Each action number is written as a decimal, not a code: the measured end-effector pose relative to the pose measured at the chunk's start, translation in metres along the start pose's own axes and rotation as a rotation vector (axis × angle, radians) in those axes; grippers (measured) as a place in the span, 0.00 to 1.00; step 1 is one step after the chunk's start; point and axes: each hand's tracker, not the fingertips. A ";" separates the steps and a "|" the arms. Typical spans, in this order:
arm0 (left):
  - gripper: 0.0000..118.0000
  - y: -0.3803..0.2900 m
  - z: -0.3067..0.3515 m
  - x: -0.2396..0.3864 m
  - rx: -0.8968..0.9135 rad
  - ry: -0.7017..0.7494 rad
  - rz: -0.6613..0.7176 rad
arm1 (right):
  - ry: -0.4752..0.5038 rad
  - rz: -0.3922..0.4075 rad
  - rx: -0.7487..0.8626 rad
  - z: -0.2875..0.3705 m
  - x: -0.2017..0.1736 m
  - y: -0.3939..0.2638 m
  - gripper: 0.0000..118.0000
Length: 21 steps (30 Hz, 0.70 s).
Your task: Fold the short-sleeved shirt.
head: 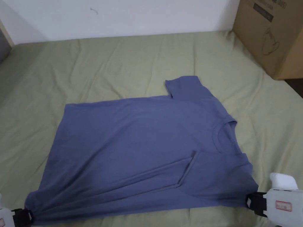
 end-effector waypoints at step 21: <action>0.06 0.157 -0.047 0.049 0.044 0.032 0.110 | 0.030 -0.044 0.087 -0.029 -0.039 0.148 0.04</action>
